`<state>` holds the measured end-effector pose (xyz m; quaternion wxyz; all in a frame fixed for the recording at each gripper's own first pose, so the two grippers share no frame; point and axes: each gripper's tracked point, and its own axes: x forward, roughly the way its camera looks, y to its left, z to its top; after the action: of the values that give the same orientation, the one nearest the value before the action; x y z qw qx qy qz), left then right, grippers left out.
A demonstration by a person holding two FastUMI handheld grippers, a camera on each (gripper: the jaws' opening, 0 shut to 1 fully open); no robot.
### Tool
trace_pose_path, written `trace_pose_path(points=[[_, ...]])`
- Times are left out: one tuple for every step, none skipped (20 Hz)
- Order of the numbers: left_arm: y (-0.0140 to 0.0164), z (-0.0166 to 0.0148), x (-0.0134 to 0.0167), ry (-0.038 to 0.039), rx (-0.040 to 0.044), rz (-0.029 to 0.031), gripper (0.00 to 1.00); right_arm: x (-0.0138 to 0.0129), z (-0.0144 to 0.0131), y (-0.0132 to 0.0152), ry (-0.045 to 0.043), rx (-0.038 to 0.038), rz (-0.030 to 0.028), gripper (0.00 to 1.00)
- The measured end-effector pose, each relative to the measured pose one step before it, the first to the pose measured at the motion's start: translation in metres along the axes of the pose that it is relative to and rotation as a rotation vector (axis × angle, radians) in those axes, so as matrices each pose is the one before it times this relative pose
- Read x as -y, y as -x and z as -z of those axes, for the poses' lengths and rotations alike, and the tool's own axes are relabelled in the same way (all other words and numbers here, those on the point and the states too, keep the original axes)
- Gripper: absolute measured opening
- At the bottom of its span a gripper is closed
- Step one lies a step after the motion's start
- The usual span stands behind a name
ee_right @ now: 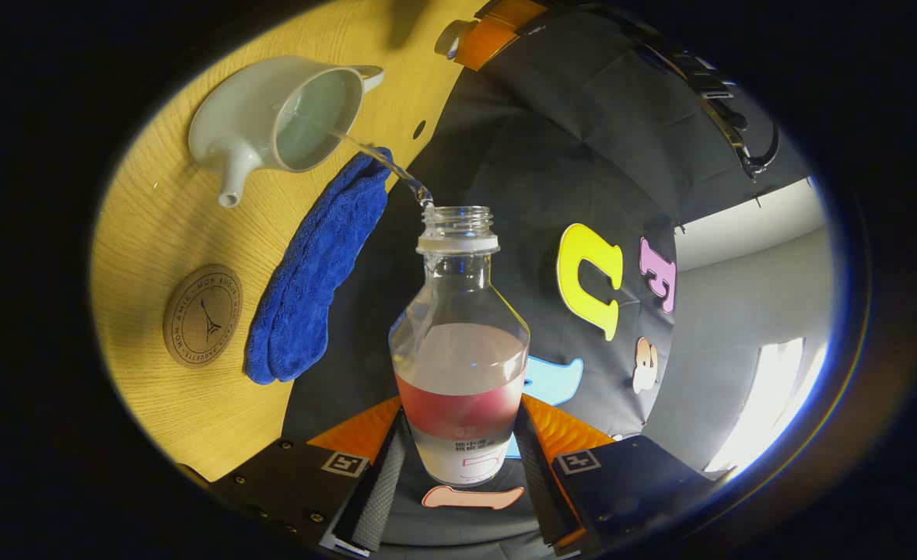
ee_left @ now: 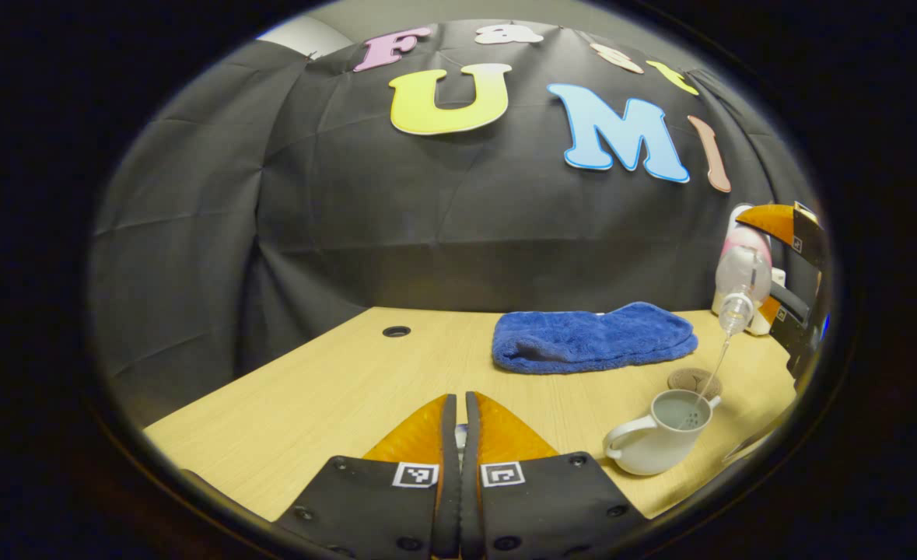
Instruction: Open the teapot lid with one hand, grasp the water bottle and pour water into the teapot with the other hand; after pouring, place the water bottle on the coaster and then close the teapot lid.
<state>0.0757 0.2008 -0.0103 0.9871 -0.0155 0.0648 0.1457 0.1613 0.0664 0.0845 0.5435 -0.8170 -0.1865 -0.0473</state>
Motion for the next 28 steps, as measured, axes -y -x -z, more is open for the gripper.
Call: trace_pose_path(points=[[0.00048,0.00024,0.00098,-0.00162,-0.00069,0.00144,0.07,0.00046,0.00022,0.00057,0.00623,0.00172,0.00264,0.72],[0.00008,0.00026,0.00028,-0.0015,-0.00029,-0.00007,0.07,0.00093,-0.00037,-0.00028,0.00607,-0.00004,0.0024,0.72],[-0.00018,0.00089,0.00004,-0.00028,-0.00021,0.00085,0.07,0.00038,-0.00087,0.0001,0.00464,0.00385,0.00268,0.72],[-0.00046,-0.00051,0.00031,0.0001,-0.00055,0.00059,0.07,0.00071,-0.00042,-0.00095,0.00421,0.003,0.00136,0.73],[-0.00061,-0.00014,0.00006,-0.00007,-0.00124,0.00022,0.07,-0.00031,-0.00041,-0.00036,0.00237,0.0022,-0.00106,0.72],[-0.00064,0.00088,-0.00017,-0.00002,-0.00173,0.00089,0.07,-0.00016,-0.00068,0.00002,0.00335,0.00276,-0.00033,0.72],[0.00017,-0.00012,0.00172,-0.00048,-0.00159,0.00176,0.07,-0.00003,-0.00081,-0.00019,0.00511,0.00347,0.00141,0.72],[0.00019,0.0003,0.00051,-0.00097,-0.00055,0.00069,0.06,-0.00003,-0.00073,0.00044,0.00769,0.00451,0.0018,0.72],[0.00019,0.0009,0.00066,-0.00075,0.00041,0.00112,0.06,0.00028,-0.00138,0.00055,0.0079,0.0051,0.0015,0.72],[0.00079,-0.00048,-0.00026,-0.00022,0.00053,0.00078,0.06,-0.00019,-0.00102,-0.00047,0.00765,0.00405,0.00137,0.72],[-0.00008,0.00108,0.00107,-0.00012,0.00009,0.00084,0.06,-0.00026,-0.00057,0.00029,0.00834,0.00427,0.0012,0.72],[-0.0002,-0.00204,0.00005,-0.00035,-0.00013,0.00028,0.06,0.00041,-0.00099,-0.00039,0.00762,0.00349,0.00205,0.72],[0.00014,0.00081,0.00021,-0.00023,-0.00041,0.00058,0.06,-0.00023,-0.0006,0.00053,0.00572,0.00288,0.00074,0.73],[-0.00025,-0.0002,0.00026,-0.00011,-0.00025,0.0006,0.06,-0.00006,-0.00106,0.00014,0.00421,0.00304,0.00038,0.72],[-0.00009,0.00038,-0.00023,-0.0005,-0.0002,0.00089,0.06,-0.00054,-0.00073,-0.00055,0.00366,0.00279,-0.00084,0.72],[-0.00011,-0.00121,0.00013,-0.00042,0.00024,0.00029,0.06,0.00029,-0.00141,-0.00023,0.00489,0.00393,0.00141,0.7],[0.00057,0.0009,0.00047,-0.0002,0.00036,0.00074,0.06,-0.00003,-0.00131,0.00048,0.00515,0.00531,0.00067,0.72],[-0.00107,-0.00125,-0.00025,0.00001,0.00047,-0.00065,0.06,0.00035,-0.00175,0.00014,0.00491,0.0053,0.00058,0.72],[0.00037,0.00102,-0.00009,0.00003,0.00034,-0.00051,0.06,-0.00016,-0.00198,-0.00024,0.00454,0.00655,-0.00022,0.72],[0.00012,-0.00044,-0.00023,0.0006,0.00037,-0.00008,0.06,-0.00104,-0.00268,0.00104,0.00551,0.00688,-0.00176,0.72],[0.00061,0.00089,0.00038,0.0001,0.00026,0.0,0.06,-0.00018,-0.00205,-0.00025,0.00653,0.00667,0.00015,0.72],[0.00026,-0.00028,-0.00006,-0.00029,-0.00012,0.00019,0.06,0.00073,-0.00132,-0.00079,0.0071,0.00598,0.00033,0.72],[-0.00003,0.00047,0.0005,-0.00043,-0.00056,0.00073,0.06,-0.00063,-0.00097,0.00027,0.00506,0.0047,0.00029,0.72],[-0.0002,-0.00007,0.00026,-0.0006,-0.00028,-0.00039,0.07,-0.00065,-0.00199,-0.00053,0.00438,0.00575,-0.0025,0.73],[-0.00018,0.00073,-0.00019,-0.00061,-0.00236,-0.00016,0.06,-0.00015,-0.00177,0.00018,0.00636,0.00524,-0.0006,0.72],[0.00071,-0.00111,-0.0006,-0.00044,-0.00014,0.00019,0.06,0.00028,-0.00135,-0.00014,0.00641,0.00365,0.00046,0.72],[0.00052,0.00083,0.0001,0.00033,-0.00026,0.00098,0.06,-0.00025,-0.00127,0.00015,0.00624,0.00487,-0.00018,0.72],[-0.00025,-0.00037,-0.00014,0.00045,0.00008,0.00049,0.06,-0.0005,-0.00103,-0.00009,0.00552,0.0043,0.00002,0.72]])
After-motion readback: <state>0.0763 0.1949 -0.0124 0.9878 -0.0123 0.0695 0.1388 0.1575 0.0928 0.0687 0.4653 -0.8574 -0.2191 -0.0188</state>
